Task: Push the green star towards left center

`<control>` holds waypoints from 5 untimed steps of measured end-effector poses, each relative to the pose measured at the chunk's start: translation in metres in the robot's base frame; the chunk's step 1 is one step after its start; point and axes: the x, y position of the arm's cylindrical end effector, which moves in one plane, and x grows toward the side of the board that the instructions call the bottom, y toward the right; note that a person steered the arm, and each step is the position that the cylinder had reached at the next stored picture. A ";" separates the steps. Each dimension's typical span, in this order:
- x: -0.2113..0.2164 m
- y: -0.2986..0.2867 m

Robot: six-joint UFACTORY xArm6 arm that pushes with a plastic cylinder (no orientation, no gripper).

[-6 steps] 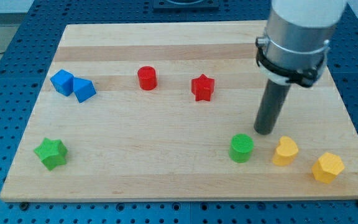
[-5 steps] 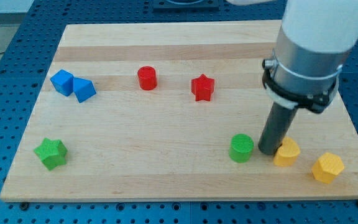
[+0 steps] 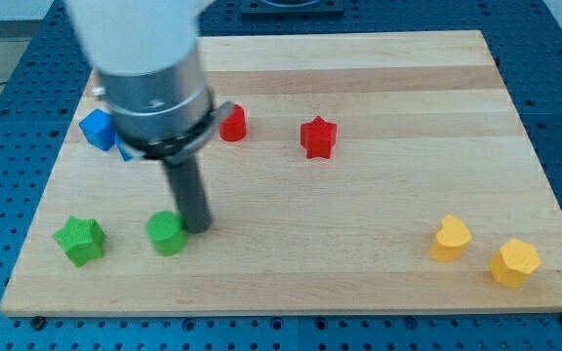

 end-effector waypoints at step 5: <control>-0.001 0.019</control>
